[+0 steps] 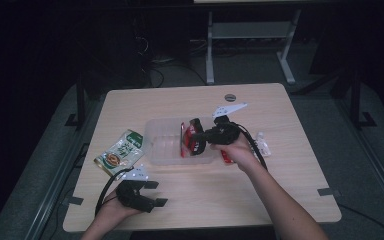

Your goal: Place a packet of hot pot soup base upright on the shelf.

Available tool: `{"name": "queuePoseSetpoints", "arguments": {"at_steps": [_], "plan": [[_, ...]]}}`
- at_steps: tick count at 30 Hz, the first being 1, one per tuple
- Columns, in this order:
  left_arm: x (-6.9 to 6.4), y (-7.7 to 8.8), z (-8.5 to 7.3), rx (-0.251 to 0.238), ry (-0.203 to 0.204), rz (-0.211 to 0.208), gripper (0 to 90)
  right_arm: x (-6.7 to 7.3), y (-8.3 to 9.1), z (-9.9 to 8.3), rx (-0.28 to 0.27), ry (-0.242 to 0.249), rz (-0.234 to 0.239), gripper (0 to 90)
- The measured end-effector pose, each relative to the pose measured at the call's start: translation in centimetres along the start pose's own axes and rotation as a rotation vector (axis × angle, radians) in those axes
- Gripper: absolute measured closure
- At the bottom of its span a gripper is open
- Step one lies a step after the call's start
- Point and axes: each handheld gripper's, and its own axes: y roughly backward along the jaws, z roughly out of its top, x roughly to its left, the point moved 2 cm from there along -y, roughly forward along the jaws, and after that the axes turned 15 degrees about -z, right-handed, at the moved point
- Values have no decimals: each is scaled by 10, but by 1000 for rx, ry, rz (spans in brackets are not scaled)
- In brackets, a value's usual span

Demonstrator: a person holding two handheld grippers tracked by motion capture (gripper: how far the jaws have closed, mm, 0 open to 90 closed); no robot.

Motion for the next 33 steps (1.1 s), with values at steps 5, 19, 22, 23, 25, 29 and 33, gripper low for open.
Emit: {"name": "queuePoseSetpoints", "arguments": {"at_steps": [5, 19, 22, 23, 25, 29, 33], "plan": [[1, 0, -1, 6, 5, -1, 265, 0, -5, -2, 9, 1, -5, 892], [1, 0, -3, 11, 5, 4, 265, 3, -19, -4, 22, 8, -13, 890], [1, 0, -3, 12, 6, 2, 265, 3, -21, -5, 24, 2, -20, 887], [1, 0, -3, 11, 6, 1, 265, 3, -22, -5, 22, 3, -20, 886], [1, 0, -3, 15, 7, 2, 265, 3, -23, -5, 18, 1, -18, 880], [1, -1, -4, 26, 12, 5, 265, 3, -23, -5, 12, -3, -18, 829], [1, -1, -4, 28, 13, 5, 265, 3, -26, -6, 28, -5, -27, 770]]}}
